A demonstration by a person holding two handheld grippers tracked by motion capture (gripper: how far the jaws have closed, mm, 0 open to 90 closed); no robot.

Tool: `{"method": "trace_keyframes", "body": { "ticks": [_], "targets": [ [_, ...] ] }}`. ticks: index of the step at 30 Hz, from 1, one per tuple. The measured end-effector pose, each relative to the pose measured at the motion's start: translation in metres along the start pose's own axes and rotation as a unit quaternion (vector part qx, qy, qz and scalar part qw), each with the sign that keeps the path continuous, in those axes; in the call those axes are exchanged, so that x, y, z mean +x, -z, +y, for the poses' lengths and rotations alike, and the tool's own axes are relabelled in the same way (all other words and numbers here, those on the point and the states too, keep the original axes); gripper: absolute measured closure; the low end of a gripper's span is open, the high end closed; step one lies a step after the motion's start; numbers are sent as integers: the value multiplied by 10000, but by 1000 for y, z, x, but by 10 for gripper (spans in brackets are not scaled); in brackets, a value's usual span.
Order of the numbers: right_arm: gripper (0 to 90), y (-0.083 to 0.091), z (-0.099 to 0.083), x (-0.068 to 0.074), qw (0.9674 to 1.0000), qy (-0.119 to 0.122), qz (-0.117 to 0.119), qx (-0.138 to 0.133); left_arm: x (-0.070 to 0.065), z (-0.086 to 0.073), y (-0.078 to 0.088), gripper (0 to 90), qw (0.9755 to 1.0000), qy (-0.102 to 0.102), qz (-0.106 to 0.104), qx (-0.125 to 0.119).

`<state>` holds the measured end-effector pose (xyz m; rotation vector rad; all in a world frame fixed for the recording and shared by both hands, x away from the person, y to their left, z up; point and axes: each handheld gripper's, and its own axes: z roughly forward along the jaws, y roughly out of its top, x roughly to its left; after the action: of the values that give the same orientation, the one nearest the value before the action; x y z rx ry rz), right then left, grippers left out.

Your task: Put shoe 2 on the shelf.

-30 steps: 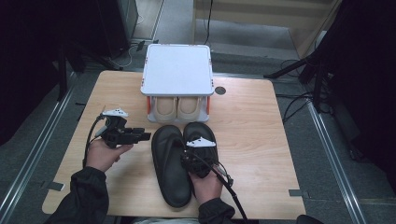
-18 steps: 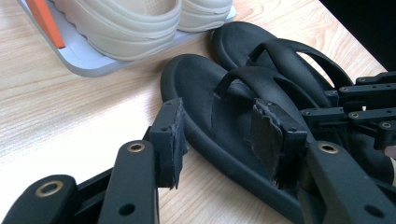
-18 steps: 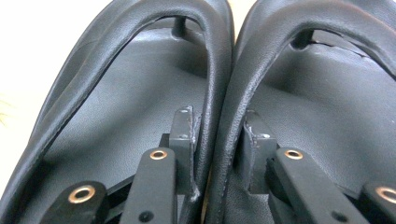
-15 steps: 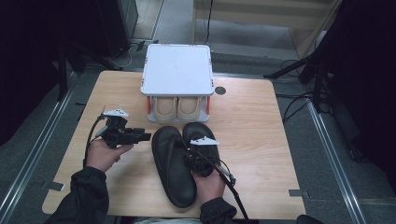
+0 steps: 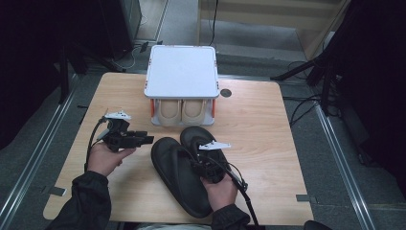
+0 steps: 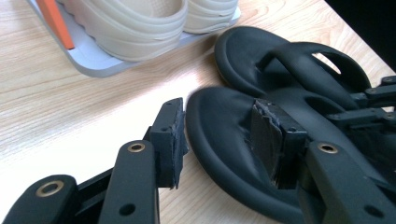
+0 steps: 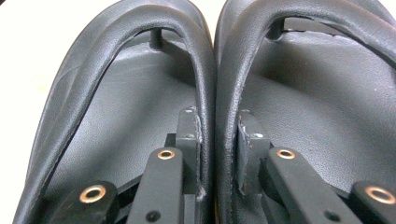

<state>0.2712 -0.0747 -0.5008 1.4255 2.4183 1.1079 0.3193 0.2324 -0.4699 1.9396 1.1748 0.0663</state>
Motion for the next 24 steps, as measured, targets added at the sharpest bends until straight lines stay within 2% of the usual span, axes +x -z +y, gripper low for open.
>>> {"method": "trace_keyframes", "body": {
  "ticks": [2, 3, 6, 8, 9, 10, 11, 13, 15, 21, 22, 23, 24],
  "targets": [
    [755, 4, 1, -4, 9995, 187, 258, 70, 1, 0, 1, 545, 10000, 6, 57, -27],
    [755, 4, 1, -4, 9995, 187, 258, 70, 1, 0, 1, 541, 10000, 6, 57, -27],
    [754, 7, 2, -8, 9983, 310, 478, 80, 3, -1, 5, 528, 9999, 52, 105, -87],
    [754, 10, 4, -15, 9956, 617, 689, 151, 4, -1, 6, 517, 9999, 71, 105, -100],
    [754, 10, 4, -15, 9956, 617, 689, 151, 5, -2, 7, 517, 9999, 84, 113, -92],
    [754, 9, 5, -18, 9934, 838, 757, 190, 6, -2, 7, 509, 9998, 100, 126, -87],
    [754, 9, 5, -18, 9934, 838, 757, 190, 6, -3, 7, 509, 9998, 128, 145, -81],
    [754, 7, 9, -23, 9885, 1106, 979, 341, 7, -5, 9, 502, 9997, 114, 188, -86],
    [754, 7, 10, -23, 9873, 1154, 1033, 357, 7, -6, 11, 499, 9997, 116, 200, -85],
    [754, 9, 21, -28, 9754, 1605, 1432, 486, 9, -12, 17, 493, 9994, 166, 279, -142],
    [754, 9, 26, -31, 9709, 1742, 1565, 494, 9, -13, 18, 483, 9993, 165, 289, -140],
    [754, 9, 26, -31, 9709, 1742, 1565, 494, 10, -14, 18, 483, 9994, 163, 290, -136],
    [753, 9, 28, -32, 9694, 1791, 1593, 521, 10, -16, 18, 473, 9993, 172, 322, -71]
  ]
}}
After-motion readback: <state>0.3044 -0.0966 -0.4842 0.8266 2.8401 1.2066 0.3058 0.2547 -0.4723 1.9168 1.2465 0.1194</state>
